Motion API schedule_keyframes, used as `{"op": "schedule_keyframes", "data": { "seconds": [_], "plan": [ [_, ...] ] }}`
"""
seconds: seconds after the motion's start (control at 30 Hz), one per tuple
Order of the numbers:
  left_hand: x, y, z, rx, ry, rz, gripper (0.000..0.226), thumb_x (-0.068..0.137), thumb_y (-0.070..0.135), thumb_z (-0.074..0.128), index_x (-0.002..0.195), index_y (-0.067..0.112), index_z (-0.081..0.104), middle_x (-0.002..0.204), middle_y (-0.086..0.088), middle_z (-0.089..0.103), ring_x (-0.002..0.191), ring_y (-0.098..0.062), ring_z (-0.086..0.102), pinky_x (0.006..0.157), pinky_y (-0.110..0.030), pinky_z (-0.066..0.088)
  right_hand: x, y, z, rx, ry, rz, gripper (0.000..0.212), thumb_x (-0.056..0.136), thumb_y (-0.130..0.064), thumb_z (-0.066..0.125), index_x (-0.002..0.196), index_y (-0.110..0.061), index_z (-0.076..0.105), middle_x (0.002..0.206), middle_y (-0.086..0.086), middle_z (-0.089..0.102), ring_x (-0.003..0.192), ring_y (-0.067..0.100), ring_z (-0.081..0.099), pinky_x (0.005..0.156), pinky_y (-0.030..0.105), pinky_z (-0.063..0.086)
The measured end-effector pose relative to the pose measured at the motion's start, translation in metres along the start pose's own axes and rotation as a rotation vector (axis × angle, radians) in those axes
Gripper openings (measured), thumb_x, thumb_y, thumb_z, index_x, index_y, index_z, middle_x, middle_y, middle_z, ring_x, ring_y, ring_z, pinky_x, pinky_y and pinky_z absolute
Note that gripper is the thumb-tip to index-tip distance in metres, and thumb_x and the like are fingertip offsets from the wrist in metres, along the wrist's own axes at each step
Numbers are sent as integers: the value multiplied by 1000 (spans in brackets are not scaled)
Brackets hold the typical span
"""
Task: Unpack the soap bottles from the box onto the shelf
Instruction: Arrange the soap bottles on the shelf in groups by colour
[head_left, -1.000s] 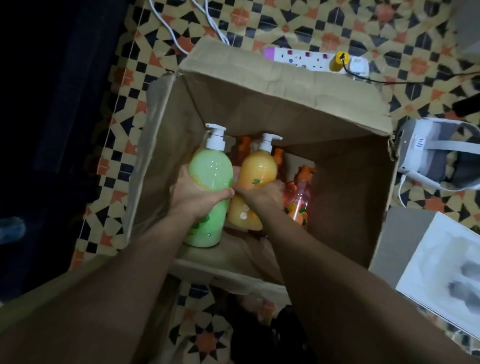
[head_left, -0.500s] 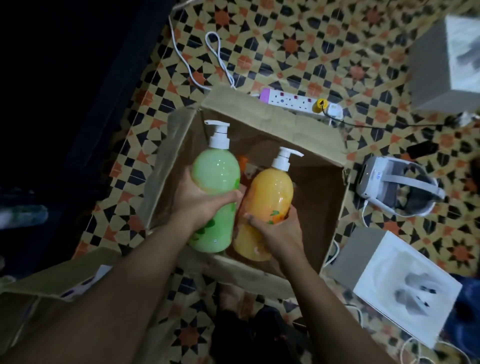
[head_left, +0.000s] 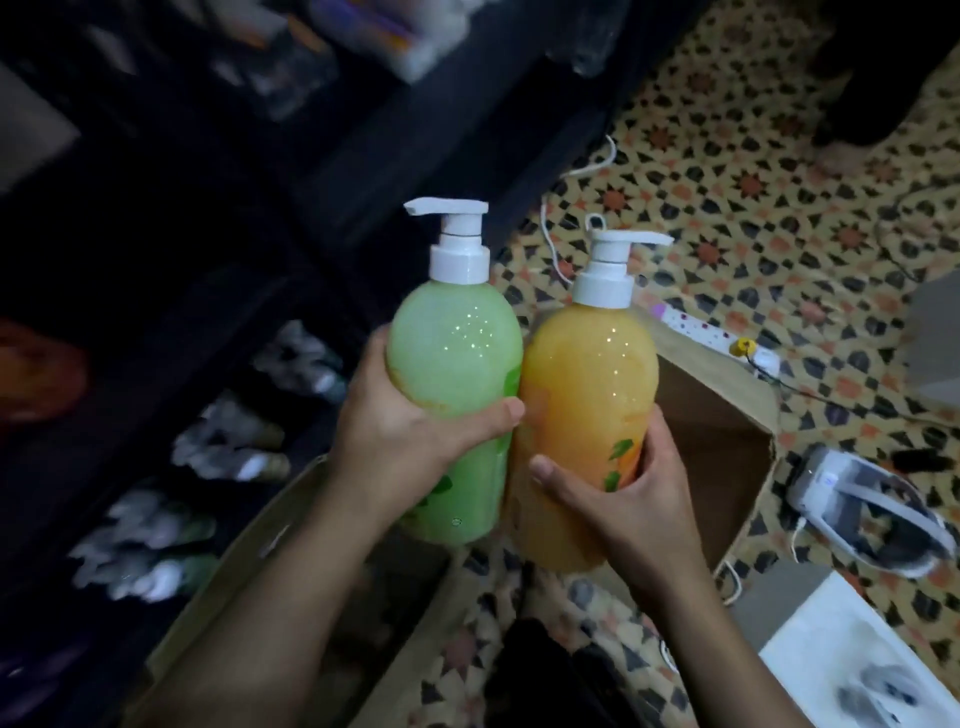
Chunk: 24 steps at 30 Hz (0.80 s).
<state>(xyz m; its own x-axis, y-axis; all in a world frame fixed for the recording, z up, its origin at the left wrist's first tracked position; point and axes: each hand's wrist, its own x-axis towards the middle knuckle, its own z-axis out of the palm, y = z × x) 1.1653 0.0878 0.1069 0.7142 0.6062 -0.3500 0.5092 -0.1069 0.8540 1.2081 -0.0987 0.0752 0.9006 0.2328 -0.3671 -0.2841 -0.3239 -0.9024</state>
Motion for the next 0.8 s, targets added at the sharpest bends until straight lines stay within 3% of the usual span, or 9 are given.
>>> {"op": "schedule_keyframes", "data": {
  "seconds": [0.17, 0.23, 0.4, 0.57, 0.67, 0.73, 0.8],
  "plan": [
    [-74, 47, -145, -81, 219, 85, 91, 37, 49, 94, 119, 43, 55, 111, 19, 67, 100, -1, 65, 88, -36, 56, -79, -106, 69, -5, -182, -186, 104, 41, -58, 84, 136, -38, 45, 122, -17, 61, 106, -2, 61, 84, 20, 55],
    [-107, 63, -203, -110, 311, 130, 87, 39, 42, 95, 118, 40, 57, 108, 21, 68, 97, 2, 66, 85, -31, 56, -112, -145, 97, -11, -253, -271, 103, 40, -60, 85, 134, -42, 46, 121, -20, 61, 107, -1, 61, 83, 23, 56],
    [-213, 86, -345, -200, 517, 201, 91, 35, 47, 92, 119, 41, 57, 111, 14, 71, 99, -7, 70, 84, -37, 58, -210, -239, 172, 49, -460, -451, 90, 35, -54, 86, 119, -52, 53, 113, -27, 65, 101, -7, 63, 73, 7, 50],
    [-307, 89, -443, -219, 781, 276, 97, 33, 44, 91, 122, 27, 57, 109, 7, 73, 98, -12, 71, 83, -38, 59, -298, -305, 237, 75, -665, -591, 110, 21, -72, 87, 124, -52, 54, 117, -19, 67, 102, -2, 66, 75, 13, 54],
    [-345, 84, -487, -238, 923, 301, 100, 29, 47, 90, 122, 29, 58, 108, 12, 73, 98, -6, 70, 80, -29, 60, -339, -335, 275, 88, -777, -694, 103, 13, -52, 93, 109, -62, 58, 108, -20, 70, 95, -3, 68, 69, 5, 50],
    [-359, 80, -511, -230, 997, 313, 101, 30, 49, 90, 124, 30, 58, 110, 12, 72, 100, -7, 70, 84, -36, 58, -356, -351, 301, 90, -824, -740, 90, 21, -42, 89, 104, -62, 59, 106, -21, 70, 93, -5, 67, 67, 3, 49],
    [-373, 74, -534, -233, 1092, 332, 100, 31, 50, 90, 124, 32, 57, 111, 12, 71, 102, -8, 69, 86, -41, 57, -373, -365, 328, 77, -876, -798, 92, 25, -44, 89, 110, -59, 57, 110, -22, 68, 98, -6, 65, 71, 8, 51]
  ]
}}
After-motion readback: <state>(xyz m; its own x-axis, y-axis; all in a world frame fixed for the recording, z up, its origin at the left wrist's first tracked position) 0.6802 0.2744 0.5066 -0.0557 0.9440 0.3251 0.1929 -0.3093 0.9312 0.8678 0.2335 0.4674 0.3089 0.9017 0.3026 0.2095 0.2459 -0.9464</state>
